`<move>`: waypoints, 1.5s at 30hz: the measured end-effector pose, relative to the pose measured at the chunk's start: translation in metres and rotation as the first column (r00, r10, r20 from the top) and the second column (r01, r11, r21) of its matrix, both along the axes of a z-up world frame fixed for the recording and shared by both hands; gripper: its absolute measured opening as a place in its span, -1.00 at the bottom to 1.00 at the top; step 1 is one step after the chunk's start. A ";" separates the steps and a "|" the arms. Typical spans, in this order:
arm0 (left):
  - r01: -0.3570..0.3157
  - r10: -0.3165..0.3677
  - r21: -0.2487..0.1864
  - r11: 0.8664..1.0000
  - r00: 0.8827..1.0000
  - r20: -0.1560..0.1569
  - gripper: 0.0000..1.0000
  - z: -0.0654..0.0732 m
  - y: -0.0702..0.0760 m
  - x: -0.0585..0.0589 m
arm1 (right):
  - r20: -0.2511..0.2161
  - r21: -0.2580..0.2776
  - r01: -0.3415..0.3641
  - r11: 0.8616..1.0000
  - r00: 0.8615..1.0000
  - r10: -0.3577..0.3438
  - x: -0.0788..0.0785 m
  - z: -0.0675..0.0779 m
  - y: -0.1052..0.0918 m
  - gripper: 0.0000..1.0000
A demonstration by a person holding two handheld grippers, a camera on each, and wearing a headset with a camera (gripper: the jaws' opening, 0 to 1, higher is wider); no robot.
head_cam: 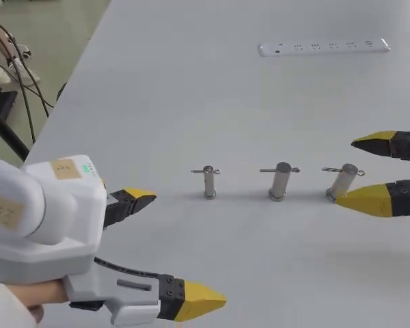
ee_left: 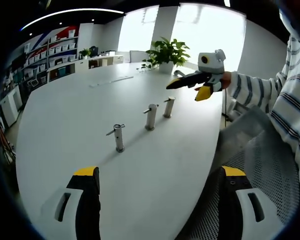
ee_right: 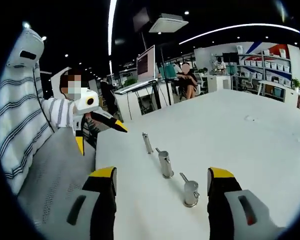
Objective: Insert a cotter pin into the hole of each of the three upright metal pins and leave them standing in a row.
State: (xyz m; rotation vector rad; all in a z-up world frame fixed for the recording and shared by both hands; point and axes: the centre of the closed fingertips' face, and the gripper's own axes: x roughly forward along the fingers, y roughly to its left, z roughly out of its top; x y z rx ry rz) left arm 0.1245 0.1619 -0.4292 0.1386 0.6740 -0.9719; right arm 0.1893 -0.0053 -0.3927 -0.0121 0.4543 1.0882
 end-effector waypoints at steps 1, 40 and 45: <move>-0.005 0.005 -0.012 1.000 1.000 0.000 0.97 0.002 -0.001 0.001 | -0.019 0.043 0.024 0.999 1.000 -0.024 -0.002 0.004 0.000 0.56; -0.098 0.097 -0.002 0.995 0.990 -0.100 0.77 -0.023 0.009 -0.004 | -0.190 -0.133 0.300 0.945 0.928 -0.321 -0.065 -0.050 -0.038 0.97; -0.105 0.105 0.007 0.994 0.989 -0.107 0.77 -0.023 0.011 -0.008 | -0.195 -0.142 0.299 0.944 0.926 -0.323 -0.066 -0.050 -0.040 0.97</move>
